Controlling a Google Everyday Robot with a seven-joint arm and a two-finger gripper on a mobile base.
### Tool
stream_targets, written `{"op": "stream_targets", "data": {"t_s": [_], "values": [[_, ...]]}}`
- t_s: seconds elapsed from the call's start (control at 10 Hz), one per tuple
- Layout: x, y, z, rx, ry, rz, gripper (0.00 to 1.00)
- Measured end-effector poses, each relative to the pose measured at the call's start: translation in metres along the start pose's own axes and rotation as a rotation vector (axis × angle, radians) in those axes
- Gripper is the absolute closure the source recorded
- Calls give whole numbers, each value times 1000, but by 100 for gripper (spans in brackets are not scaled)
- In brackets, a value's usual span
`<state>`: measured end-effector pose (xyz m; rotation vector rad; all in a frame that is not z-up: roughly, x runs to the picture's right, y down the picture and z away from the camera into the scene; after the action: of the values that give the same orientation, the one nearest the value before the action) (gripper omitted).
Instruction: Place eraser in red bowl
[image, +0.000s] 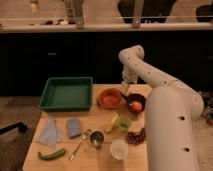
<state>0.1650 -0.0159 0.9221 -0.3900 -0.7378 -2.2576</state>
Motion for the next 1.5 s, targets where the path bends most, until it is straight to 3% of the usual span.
{"op": "stream_targets", "data": {"t_s": [0.6, 0.9, 1.5], "values": [[12, 20, 11, 101, 12, -122, 27], [15, 22, 22, 132, -9, -169, 27], [14, 23, 23, 133, -11, -172, 27]]}}
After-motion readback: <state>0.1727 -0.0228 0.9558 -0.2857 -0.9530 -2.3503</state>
